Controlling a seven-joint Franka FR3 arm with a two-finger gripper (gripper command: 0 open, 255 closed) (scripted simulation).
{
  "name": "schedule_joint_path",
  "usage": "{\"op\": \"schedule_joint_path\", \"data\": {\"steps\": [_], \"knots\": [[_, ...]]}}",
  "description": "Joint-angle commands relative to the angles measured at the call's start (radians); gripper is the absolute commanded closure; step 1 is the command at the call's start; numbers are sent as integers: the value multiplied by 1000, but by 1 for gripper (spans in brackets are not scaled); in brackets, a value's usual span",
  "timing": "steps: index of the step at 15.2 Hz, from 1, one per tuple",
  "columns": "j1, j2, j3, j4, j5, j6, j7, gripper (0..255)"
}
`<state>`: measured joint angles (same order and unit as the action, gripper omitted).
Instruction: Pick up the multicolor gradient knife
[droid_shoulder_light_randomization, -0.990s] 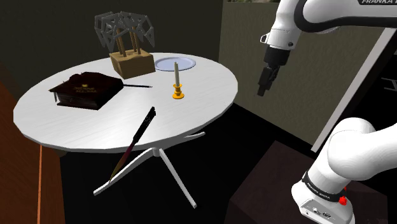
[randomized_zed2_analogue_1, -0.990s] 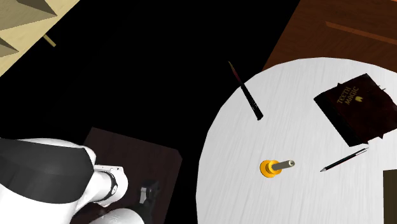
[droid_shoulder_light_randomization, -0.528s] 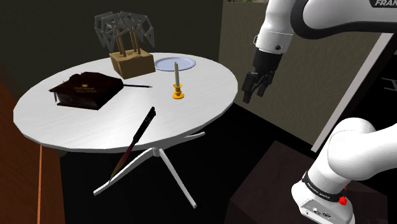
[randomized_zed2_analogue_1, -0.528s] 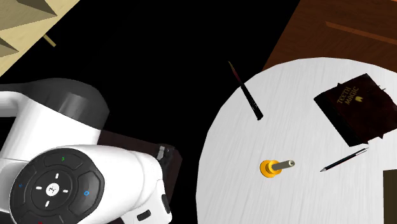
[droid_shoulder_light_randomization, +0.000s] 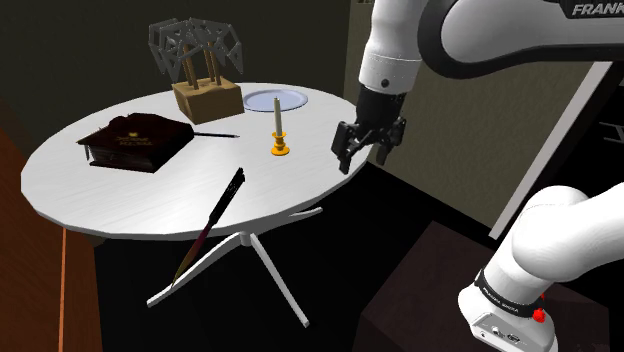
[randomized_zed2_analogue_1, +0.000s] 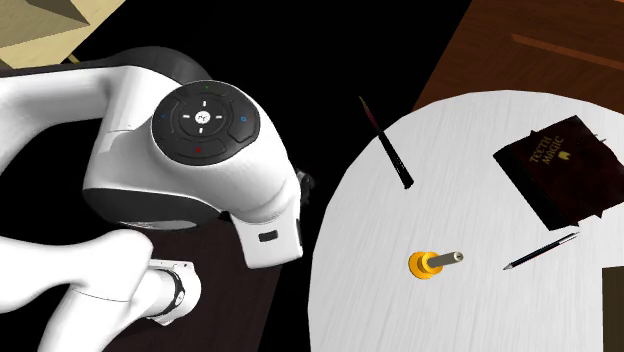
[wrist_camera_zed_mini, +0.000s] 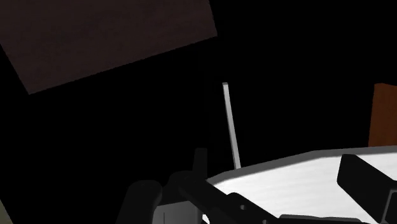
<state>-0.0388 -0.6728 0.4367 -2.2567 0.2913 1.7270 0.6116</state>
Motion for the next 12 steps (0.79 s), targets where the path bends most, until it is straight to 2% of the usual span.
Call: {"op": "schedule_joint_path", "data": {"steps": [1,4,7,10,12], "knots": [[-28,59,71,50,-1,24,110,0],[-79,159,178,147,-26,41,273,0],[-141,279,296,261,-84,51,449,0],[-208,435,433,394,-192,47,647,0],[-241,575,532,495,-311,28,804,0]]}}
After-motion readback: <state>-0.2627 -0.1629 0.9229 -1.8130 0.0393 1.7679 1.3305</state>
